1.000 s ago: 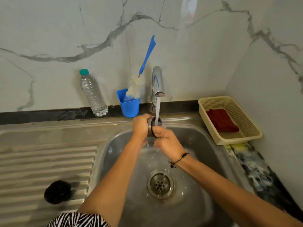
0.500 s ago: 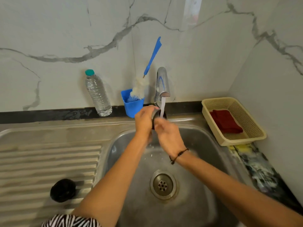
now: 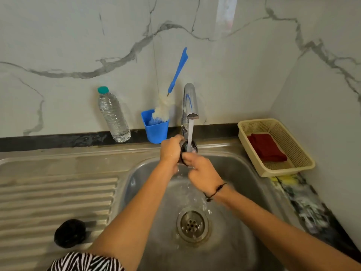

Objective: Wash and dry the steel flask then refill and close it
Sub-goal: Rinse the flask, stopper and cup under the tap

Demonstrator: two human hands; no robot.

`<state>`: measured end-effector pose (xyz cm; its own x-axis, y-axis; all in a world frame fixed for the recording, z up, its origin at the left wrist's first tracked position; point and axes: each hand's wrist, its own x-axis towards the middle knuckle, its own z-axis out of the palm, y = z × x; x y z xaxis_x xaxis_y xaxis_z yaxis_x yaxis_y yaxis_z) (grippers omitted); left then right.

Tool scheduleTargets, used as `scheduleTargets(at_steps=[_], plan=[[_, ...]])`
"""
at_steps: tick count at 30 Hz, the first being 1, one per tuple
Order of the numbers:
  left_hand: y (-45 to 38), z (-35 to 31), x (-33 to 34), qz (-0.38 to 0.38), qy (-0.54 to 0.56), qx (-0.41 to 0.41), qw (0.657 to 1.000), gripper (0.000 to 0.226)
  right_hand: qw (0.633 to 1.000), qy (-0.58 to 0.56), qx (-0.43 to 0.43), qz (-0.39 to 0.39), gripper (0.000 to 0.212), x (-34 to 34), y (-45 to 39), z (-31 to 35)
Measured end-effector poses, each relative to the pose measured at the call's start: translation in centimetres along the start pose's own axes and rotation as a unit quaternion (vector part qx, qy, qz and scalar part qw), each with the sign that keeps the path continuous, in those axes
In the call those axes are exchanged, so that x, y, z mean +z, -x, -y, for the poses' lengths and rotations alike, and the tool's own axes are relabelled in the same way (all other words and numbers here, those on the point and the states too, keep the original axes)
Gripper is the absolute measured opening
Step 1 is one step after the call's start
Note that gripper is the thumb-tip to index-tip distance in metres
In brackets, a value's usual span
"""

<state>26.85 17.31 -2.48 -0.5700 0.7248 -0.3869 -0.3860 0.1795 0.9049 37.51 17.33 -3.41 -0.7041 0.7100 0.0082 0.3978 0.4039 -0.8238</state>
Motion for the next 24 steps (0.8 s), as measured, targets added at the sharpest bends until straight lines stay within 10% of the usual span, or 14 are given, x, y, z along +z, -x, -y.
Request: scheduleTargets(at_steps=[4,10,17,24], plan=[[0.2,-0.2,-0.5,0.05,-0.009,-0.091,0.995,0.021,0.894,0.42,-0.153,0.016,0.053,-1.3,-0.2,-0.8],[-0.7,0.2,-1.0,0.082,0.025,-0.109,0.99,0.021,0.974,0.204,-0.096,0.009,0.056,0.3,0.0,-0.1],[-0.3,0.8,-0.4,0.082,0.045,-0.128,0.987,0.025,0.889,0.433,-0.147,0.018,0.049,-2.4,-0.7,0.3],[-1.0,1.0,-1.1,0.082,0.058,-0.144,0.984,0.027,0.931,0.315,-0.153,0.101,0.053,-1.6,-0.9,-0.6]])
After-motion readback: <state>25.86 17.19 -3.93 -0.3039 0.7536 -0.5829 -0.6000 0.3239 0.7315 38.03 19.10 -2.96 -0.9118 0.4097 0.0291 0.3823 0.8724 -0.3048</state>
